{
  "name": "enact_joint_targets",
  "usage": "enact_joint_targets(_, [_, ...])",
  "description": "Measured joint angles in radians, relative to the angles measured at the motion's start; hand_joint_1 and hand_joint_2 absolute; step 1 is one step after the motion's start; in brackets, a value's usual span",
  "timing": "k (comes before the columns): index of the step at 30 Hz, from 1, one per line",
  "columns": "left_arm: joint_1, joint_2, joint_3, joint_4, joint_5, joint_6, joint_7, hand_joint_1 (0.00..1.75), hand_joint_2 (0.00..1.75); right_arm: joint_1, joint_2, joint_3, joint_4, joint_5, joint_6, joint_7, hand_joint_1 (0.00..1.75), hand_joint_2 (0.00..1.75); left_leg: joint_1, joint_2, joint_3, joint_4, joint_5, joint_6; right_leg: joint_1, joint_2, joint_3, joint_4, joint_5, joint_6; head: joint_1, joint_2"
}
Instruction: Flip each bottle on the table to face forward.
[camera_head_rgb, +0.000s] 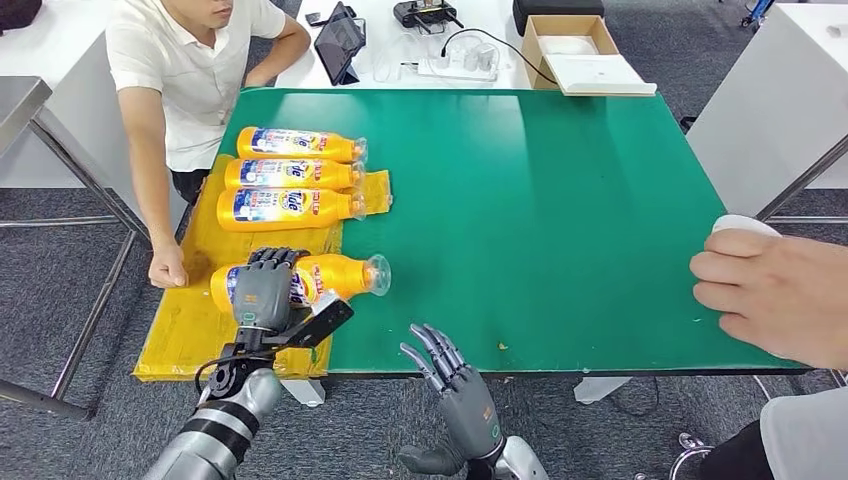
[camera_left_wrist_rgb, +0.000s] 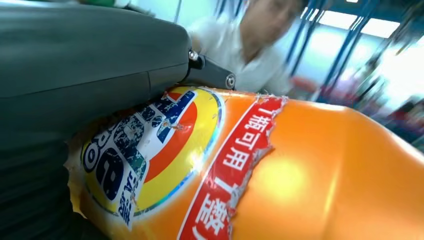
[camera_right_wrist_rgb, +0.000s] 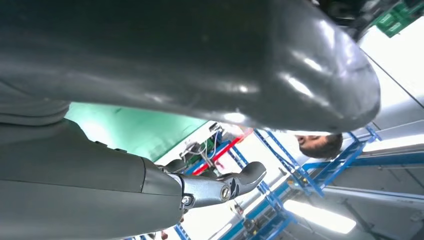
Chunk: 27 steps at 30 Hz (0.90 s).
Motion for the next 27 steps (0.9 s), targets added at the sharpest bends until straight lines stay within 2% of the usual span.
enact_joint_targets(6, [-0.122, 0.006, 0.010, 0.228, -0.038, -0.073, 0.099, 1.75, 1.75, -0.012, 0.009, -0.007, -0.001, -0.036, 0.065, -0.006, 0.00, 0.00, 0.000, 0.000, 0.000, 0.000, 0.000, 0.000, 0.000, 0.000, 0.000, 0.000, 0.000, 0.000, 0.000, 0.000])
enact_joint_targets(13, [-0.206, 0.010, 0.011, 0.351, -0.037, -0.140, 0.130, 1.75, 1.75, -0.025, 0.020, -0.015, -0.001, -0.044, 0.099, -0.010, 0.00, 0.00, 0.000, 0.000, 0.002, 0.000, 0.000, 0.000, 0.000, 0.000, 0.002, 0.000, 0.000, 0.000, 0.000, 0.000])
enact_joint_targets(14, [-0.213, 0.010, 0.011, 0.361, -0.035, -0.155, 0.130, 1.61, 1.75, -0.026, 0.021, -0.016, -0.001, -0.045, 0.105, -0.010, 0.00, 0.00, 0.000, 0.000, 0.002, 0.000, 0.000, 0.000, 0.000, 0.000, 0.002, 0.000, 0.000, 0.000, 0.000, 0.000])
enact_joint_targets(17, [-0.235, 0.010, 0.017, 0.386, -0.023, -0.219, 0.120, 0.34, 1.75, -0.032, 0.025, -0.018, -0.001, -0.050, 0.124, -0.011, 0.00, 0.00, 0.000, 0.000, 0.004, 0.000, 0.000, -0.001, 0.000, 0.000, 0.004, 0.001, 0.000, 0.000, 0.000, 0.000])
enact_joint_targets(18, [-0.242, 0.010, 0.021, 0.392, -0.014, -0.242, 0.106, 0.04, 1.75, -0.034, 0.025, -0.018, 0.000, -0.051, 0.131, -0.011, 0.00, 0.00, 0.000, 0.000, 0.005, 0.000, 0.000, -0.001, 0.000, 0.000, 0.005, 0.001, 0.000, 0.000, 0.000, 0.000])
enact_joint_targets(19, [-0.248, 0.011, 0.025, 0.397, 0.000, -0.266, 0.088, 0.00, 1.75, -0.037, 0.025, -0.020, 0.000, -0.053, 0.138, -0.011, 0.00, 0.00, 0.000, 0.000, 0.006, 0.000, 0.000, -0.001, 0.000, 0.000, 0.005, 0.002, 0.000, 0.000, 0.000, 0.000])
enact_joint_targets(23, [-0.255, 0.008, 0.049, 0.405, 0.081, -0.370, -0.002, 0.00, 1.75, -0.046, 0.025, -0.024, 0.008, -0.057, 0.161, -0.013, 0.00, 0.00, 0.000, -0.001, 0.007, 0.000, 0.001, -0.001, 0.000, 0.000, 0.007, 0.002, 0.000, 0.000, 0.000, 0.000])
enact_joint_targets(27, [-0.257, 0.003, 0.077, 0.404, 0.215, -0.524, -0.143, 0.00, 1.75, -0.052, 0.025, -0.024, 0.016, -0.078, 0.165, -0.014, 0.00, 0.00, 0.000, -0.006, 0.009, 0.000, 0.001, -0.001, 0.000, -0.005, 0.011, 0.002, -0.001, -0.001, 0.000, 0.000])
